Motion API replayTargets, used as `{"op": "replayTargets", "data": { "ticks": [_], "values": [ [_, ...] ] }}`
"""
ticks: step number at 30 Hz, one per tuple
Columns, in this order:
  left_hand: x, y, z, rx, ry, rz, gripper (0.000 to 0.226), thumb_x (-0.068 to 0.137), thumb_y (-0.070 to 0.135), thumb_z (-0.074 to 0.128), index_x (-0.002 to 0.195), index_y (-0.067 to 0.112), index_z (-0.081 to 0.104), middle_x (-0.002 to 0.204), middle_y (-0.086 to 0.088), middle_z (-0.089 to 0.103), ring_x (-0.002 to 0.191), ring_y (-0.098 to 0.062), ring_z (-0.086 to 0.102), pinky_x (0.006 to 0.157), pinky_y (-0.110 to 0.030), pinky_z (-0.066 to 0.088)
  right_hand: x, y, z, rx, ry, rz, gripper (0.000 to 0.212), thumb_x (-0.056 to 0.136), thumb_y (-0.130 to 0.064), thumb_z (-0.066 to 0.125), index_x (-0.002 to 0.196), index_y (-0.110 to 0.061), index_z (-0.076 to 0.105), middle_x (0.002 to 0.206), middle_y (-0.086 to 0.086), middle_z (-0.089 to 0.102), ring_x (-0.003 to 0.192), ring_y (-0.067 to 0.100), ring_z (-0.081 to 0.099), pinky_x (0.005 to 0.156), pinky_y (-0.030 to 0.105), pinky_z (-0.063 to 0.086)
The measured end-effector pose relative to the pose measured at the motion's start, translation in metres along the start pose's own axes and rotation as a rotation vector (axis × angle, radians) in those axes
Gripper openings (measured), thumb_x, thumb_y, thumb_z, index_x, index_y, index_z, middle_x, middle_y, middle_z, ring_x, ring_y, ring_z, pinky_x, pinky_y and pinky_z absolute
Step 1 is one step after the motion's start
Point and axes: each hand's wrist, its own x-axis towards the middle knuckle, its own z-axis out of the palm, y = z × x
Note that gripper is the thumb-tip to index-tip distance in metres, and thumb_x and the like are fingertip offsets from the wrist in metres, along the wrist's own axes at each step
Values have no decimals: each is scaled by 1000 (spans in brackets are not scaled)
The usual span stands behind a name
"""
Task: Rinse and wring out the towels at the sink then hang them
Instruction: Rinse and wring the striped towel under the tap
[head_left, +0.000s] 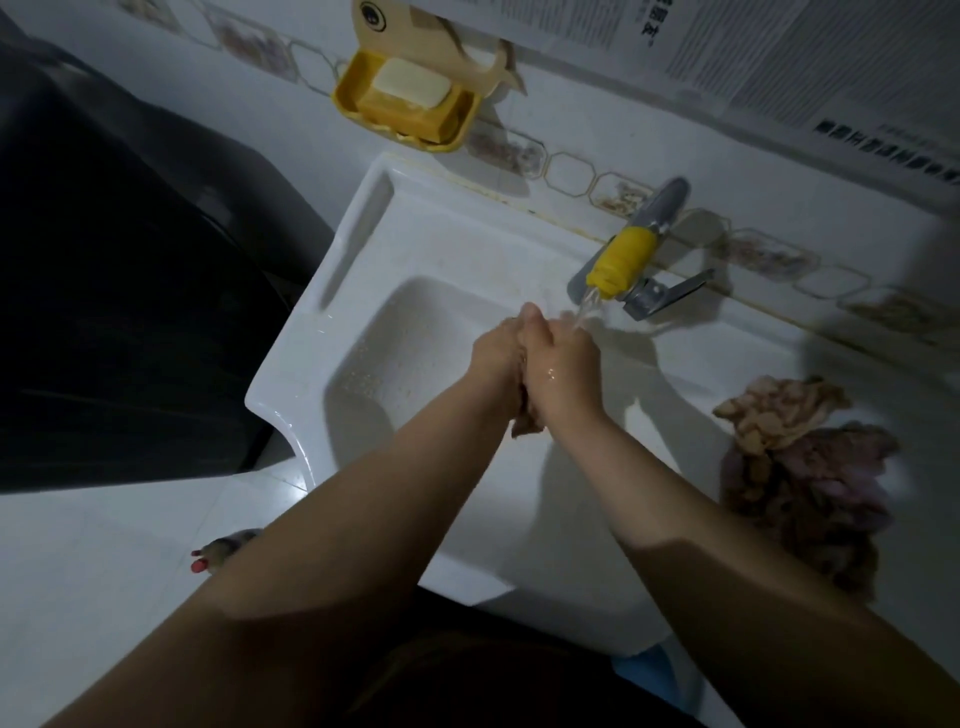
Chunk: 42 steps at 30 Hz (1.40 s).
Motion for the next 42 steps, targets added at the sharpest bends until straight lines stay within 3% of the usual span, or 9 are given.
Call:
{"op": "replayTargets", "data": {
  "ticks": [4, 9, 12, 16, 20, 25, 32, 36, 42],
  "values": [
    [-10, -4, 15, -186, -85, -101, 38, 97, 36, 47, 114, 6, 61, 123, -20, 61, 68, -16, 60, 58, -19, 46, 26, 10, -9, 53, 76, 127, 40, 97, -30, 48, 61, -15, 53, 80, 16, 63, 83, 32, 64, 77, 42, 47],
    [8, 1, -3, 1, -33, -5, 38, 100, 31, 35, 109, 6, 62, 110, -16, 65, 106, -28, 60, 93, -31, 39, 3, -9, 5, -27, 21, -28, 48, 98, -41, 41, 85, -3, 68, 95, 22, 68, 92, 33, 62, 81, 40, 49],
    [0, -3, 5, -225, -29, -89, 28, 98, 24, 45, 77, 10, 58, 75, -13, 58, 61, -21, 53, 59, -33, 42, 22, -4, -7, -6, 71, 75, 41, 97, -33, 46, 61, -15, 48, 85, 19, 64, 90, 36, 63, 74, 40, 47],
    [5, -1, -5, -30, -4, -34, 30, 101, 27, 42, 103, 6, 63, 108, -19, 64, 93, -28, 61, 84, -37, 46, 6, -8, 3, -96, 47, 80, 45, 99, -41, 39, 83, -8, 65, 92, 15, 65, 95, 33, 62, 76, 37, 45],
    [-7, -5, -11, -191, -240, -134, 41, 102, 35, 38, 67, 16, 47, 65, -7, 51, 44, -9, 43, 43, -20, 36, 10, 1, -9, -241, 38, 82, 50, 99, -43, 36, 97, -4, 67, 107, 20, 65, 102, 35, 59, 79, 36, 43],
    [1, -18, -45, -383, -580, -265, 58, 94, 59, 35, 63, 12, 50, 41, 0, 47, 28, -5, 39, 31, -9, 30, 47, 22, -27, 117, -242, 458, 44, 94, -48, 46, 86, -8, 61, 100, 12, 67, 88, 27, 63, 68, 29, 49],
    [8, -19, -86, -443, -388, -69, 29, 93, 0, 52, 120, 12, 55, 80, -8, 65, 46, -12, 63, 42, -22, 52, 17, 21, -69, 595, -788, 432, 25, 84, -37, 58, 86, -13, 62, 55, -2, 58, 45, 8, 50, 40, 17, 40],
    [5, -16, -90, -280, -269, 39, 19, 100, 23, 47, 107, 15, 62, 71, -11, 55, 40, -17, 54, 45, -31, 48, 22, 29, -65, 628, -606, 292, 18, 96, -14, 49, 98, -7, 65, 85, 4, 74, 80, 16, 70, 73, 31, 56],
    [-1, -30, -79, -98, -360, 92, 31, 85, 44, 61, 96, 16, 55, 61, 0, 55, 45, -10, 48, 42, -19, 38, 22, 16, -51, 791, -373, 261, 36, 102, -28, 40, 83, -13, 66, 65, 0, 69, 58, 10, 64, 59, 24, 48]
  ]
}}
